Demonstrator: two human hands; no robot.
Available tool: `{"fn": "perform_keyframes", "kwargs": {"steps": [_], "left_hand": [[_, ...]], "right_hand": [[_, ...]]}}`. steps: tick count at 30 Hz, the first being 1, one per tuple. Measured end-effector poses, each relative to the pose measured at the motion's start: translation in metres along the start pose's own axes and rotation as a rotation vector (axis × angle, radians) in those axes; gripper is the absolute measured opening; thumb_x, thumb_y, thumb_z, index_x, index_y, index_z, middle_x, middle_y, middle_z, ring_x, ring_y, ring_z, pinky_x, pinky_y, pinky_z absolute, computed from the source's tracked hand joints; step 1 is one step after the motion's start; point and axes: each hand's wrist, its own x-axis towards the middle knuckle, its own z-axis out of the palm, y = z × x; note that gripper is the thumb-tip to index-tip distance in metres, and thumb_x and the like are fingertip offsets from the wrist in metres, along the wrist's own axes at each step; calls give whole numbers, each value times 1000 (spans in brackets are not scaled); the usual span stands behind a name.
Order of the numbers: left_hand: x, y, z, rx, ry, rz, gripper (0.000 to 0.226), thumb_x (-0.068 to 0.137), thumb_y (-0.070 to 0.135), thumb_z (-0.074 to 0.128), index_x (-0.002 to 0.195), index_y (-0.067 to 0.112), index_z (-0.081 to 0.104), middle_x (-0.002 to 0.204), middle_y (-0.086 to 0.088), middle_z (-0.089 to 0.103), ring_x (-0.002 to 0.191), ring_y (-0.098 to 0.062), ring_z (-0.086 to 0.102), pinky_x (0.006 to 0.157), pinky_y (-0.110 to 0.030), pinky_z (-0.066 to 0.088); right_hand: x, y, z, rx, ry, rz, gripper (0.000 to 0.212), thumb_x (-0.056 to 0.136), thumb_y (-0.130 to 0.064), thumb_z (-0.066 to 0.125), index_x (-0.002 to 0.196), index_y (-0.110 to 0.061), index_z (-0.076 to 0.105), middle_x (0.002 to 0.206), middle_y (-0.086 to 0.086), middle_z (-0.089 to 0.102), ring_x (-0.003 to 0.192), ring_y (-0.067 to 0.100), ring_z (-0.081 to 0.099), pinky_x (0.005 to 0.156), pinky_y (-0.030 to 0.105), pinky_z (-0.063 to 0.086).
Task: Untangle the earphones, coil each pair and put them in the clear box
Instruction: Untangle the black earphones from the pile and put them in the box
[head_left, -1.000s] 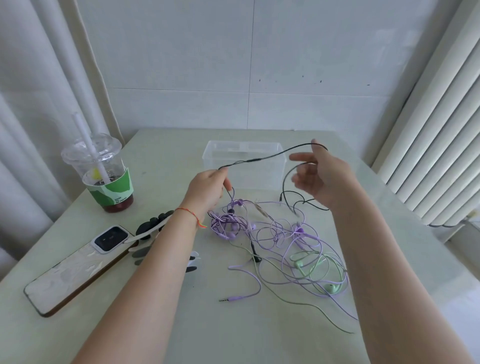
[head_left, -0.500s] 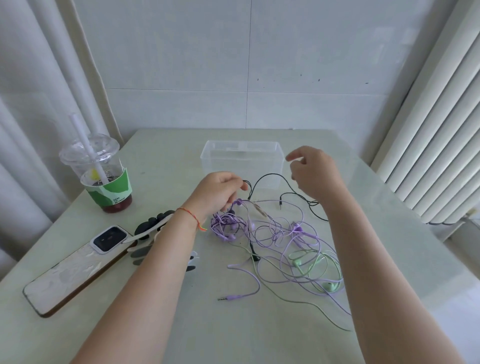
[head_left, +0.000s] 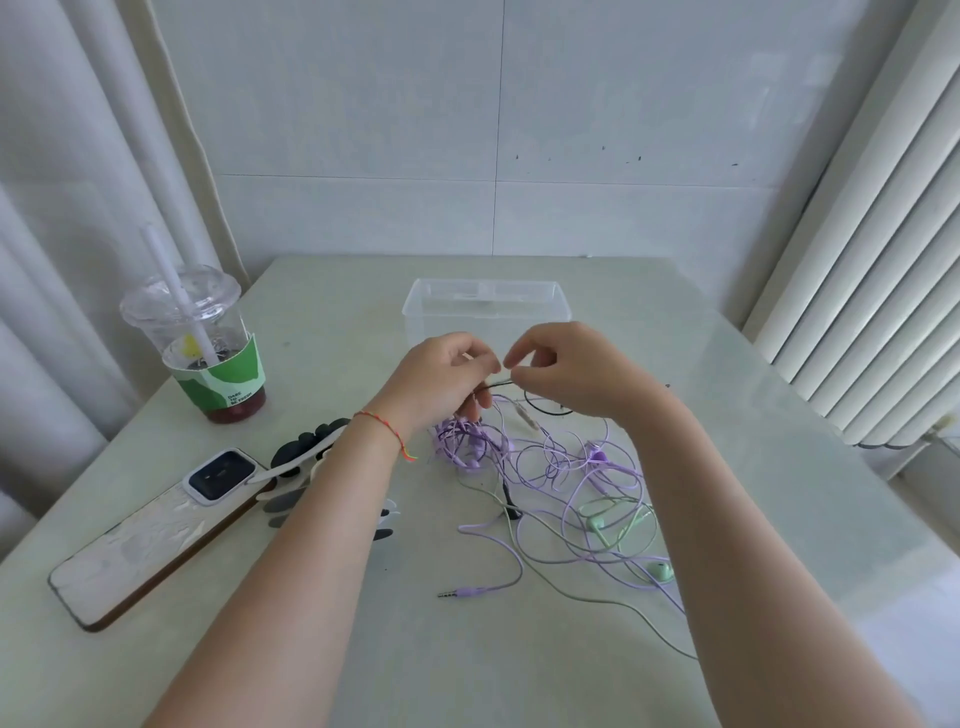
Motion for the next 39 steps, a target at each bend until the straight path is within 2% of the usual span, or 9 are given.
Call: {"fn": "perform_keyframes", "kwargs": {"steps": [4,7,14,20,24,28,33,36,39], "left_hand": [[0,-5,-3,135,-77,4,22,93,4,52,89,20,67,79,-1,67,62,-8,59,54,-20,47],[1,-7,-5,282,-38,70,25,90,5,58,83,28,67,75,11,59,52,4,48,52,-11,39],[-6,-1,-5,189,-251,2,6,93,26,64,97,21,66,70,2,67,48,-17,54,47,-17,37],[-4,3,-1,63,-216,-219,43,104,36,28,112,11,63,65,-15,70,39,-25,52,40,-23,21],[-3,-2,-4,232,-321,-323,54,96,59,39,109,13,65,68,-10,71,43,-22,53,42,-21,26],[-3,-8,-6,428,-151,-184,43,71,46,82,101,22,63,74,1,58,47,-16,48,47,-21,36],[4,-9,-7,192,53,113,28,82,14,73,95,37,62,91,4,59,78,-12,56,75,-24,45],[3,-5,-2,80,-92,153,37,86,8,70,106,39,60,119,4,64,104,-8,58,94,-22,44],[1,-4,4,72,-170,116,19,84,15,75,97,27,67,95,2,68,83,-7,60,81,-15,47]], "right_hand": [[1,8,-6,-145,15,-23,4,85,-22,69,83,-21,73,59,-16,54,59,11,56,60,22,39],[4,10,-6,-126,171,-7,6,88,-20,67,84,-23,72,59,-16,48,61,4,47,55,9,31],[9,11,-10,238,524,63,10,93,-13,54,88,-14,63,62,-4,57,54,14,49,55,22,40],[5,-1,-11,671,431,76,16,96,-3,42,87,-11,53,72,11,62,55,22,61,50,33,52],[3,-8,-11,905,397,-46,14,99,-6,42,90,-9,52,79,16,57,65,26,62,58,35,56],[4,-8,-6,795,356,6,16,95,-1,44,88,-10,55,82,11,56,60,22,59,62,37,55],[5,-8,-1,739,267,60,14,96,-3,45,90,-7,57,76,13,63,62,24,63,67,39,56],[3,-13,1,834,208,-24,13,99,-6,46,91,-6,56,76,12,64,68,25,63,68,38,56],[1,-17,-2,995,212,-133,16,102,-8,43,90,-6,53,79,14,61,68,26,59,66,38,54]]}}
